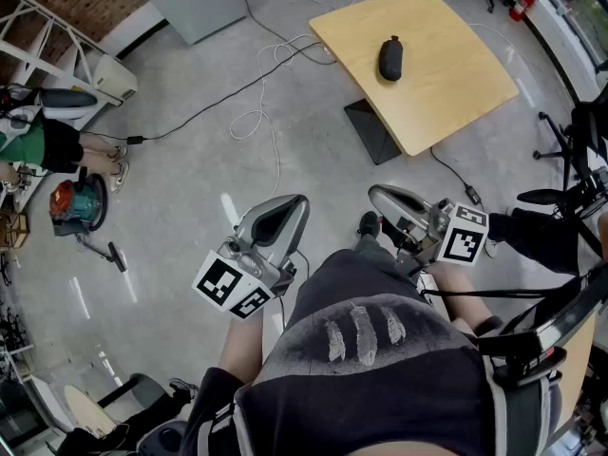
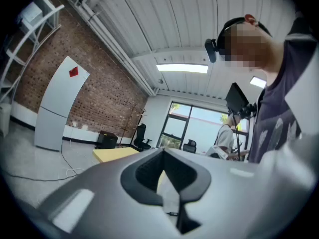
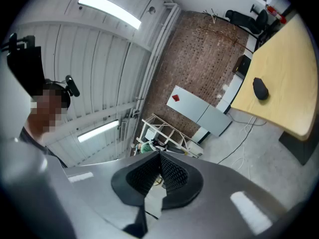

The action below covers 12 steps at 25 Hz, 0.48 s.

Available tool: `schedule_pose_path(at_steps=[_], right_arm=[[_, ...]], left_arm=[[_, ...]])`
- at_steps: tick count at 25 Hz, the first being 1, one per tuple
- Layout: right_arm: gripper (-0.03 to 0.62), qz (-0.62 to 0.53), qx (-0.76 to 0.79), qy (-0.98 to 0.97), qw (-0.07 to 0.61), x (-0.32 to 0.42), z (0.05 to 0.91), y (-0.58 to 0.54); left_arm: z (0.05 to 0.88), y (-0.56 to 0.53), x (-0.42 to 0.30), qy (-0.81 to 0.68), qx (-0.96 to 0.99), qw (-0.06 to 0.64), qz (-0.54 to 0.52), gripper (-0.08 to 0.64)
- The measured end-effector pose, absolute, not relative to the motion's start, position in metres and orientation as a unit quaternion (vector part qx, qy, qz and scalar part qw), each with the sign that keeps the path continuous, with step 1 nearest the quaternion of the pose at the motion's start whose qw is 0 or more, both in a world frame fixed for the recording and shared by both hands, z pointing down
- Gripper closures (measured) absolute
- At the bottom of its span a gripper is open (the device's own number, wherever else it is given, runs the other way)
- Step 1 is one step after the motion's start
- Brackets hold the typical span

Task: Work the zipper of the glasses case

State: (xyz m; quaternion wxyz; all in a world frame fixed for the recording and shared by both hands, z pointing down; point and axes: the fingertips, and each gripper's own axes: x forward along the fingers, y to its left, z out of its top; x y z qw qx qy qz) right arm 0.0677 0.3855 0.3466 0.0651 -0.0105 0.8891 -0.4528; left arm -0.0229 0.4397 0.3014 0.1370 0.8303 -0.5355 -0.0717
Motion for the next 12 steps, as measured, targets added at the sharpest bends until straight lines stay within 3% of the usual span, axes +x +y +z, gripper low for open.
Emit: schedule_pose_path(at_steps=[12], right_arm=[[0.591,-0.308,-0.01,0.951,-0.014,0.101,0.351,0.266]], left_arm=[[0.286,0.31,0.012,-0.572,0.817,0.074,0.03,0.56]])
